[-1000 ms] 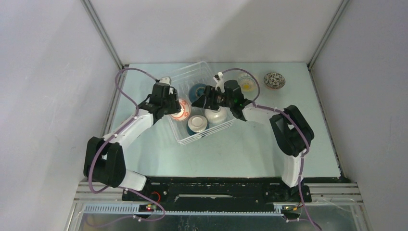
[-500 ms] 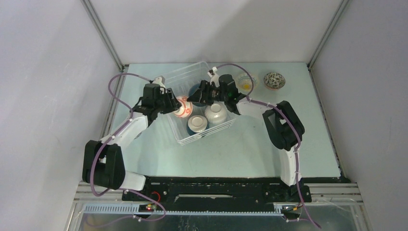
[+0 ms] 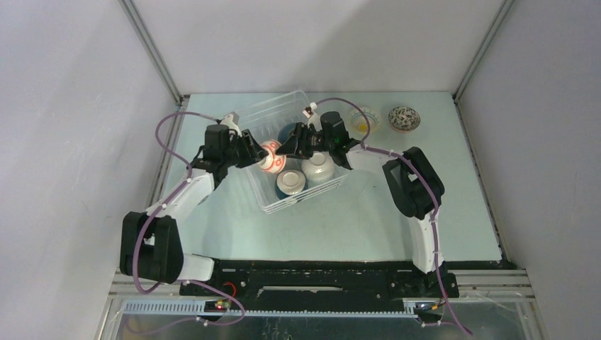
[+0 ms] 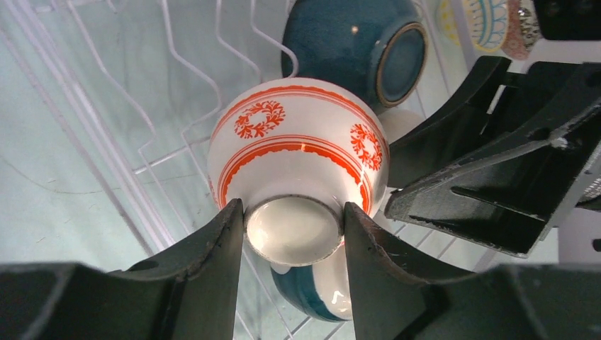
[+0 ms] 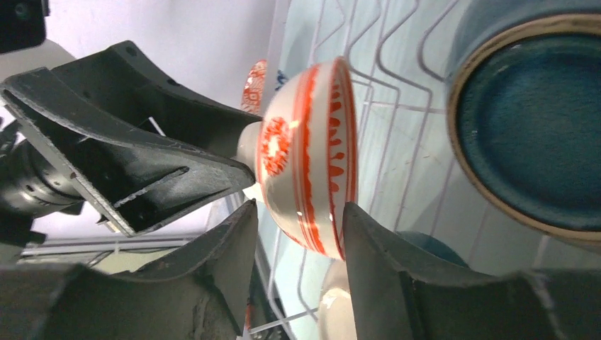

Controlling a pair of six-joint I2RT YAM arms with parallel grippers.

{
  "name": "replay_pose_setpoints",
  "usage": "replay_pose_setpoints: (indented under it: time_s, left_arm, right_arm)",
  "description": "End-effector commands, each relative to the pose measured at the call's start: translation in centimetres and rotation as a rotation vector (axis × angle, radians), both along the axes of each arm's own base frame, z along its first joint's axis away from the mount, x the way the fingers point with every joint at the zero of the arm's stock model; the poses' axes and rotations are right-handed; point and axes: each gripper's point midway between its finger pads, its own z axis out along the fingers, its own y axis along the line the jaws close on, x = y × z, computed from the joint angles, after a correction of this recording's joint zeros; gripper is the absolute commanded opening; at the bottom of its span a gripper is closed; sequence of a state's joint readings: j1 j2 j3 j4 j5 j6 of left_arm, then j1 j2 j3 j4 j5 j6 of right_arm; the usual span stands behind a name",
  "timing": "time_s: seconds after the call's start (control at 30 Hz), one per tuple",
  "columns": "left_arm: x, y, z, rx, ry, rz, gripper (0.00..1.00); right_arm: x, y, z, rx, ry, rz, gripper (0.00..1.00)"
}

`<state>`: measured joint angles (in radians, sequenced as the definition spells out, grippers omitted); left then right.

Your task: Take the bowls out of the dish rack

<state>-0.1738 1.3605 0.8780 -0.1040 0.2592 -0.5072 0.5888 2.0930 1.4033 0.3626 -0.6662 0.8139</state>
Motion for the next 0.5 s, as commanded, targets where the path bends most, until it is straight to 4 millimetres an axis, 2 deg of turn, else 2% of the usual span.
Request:
replay_pose_setpoints:
  time_s: [0.0, 0.1, 0.3, 0.47]
  left_arm:
    - [0.1, -1.5, 3.7, -0.099, -0.113, -0.061, 0.35]
    - [0.1, -1.8, 3.9, -0.126, -0.117, -0.073, 0.35]
    - [0.0, -2.0, 4.9, -0.190, -0.133, -0.086, 0.35]
    - [-0.1, -2.4, 5.7, -0.255, -0.149, -0.102, 0.35]
  right_arm:
    - [-0.7, 1.2, 4.6, 0.130, -0.055, 0.078, 0.52]
    - [-1.1, 1.4, 5.6, 0.174, -0.057, 0.104, 0.51]
    - [-1.3, 1.5, 6.3, 0.218, -0.052, 0.123, 0.30]
    - [-1.2, 1.7, 7.2, 0.311, -0.021, 0.146, 0.19]
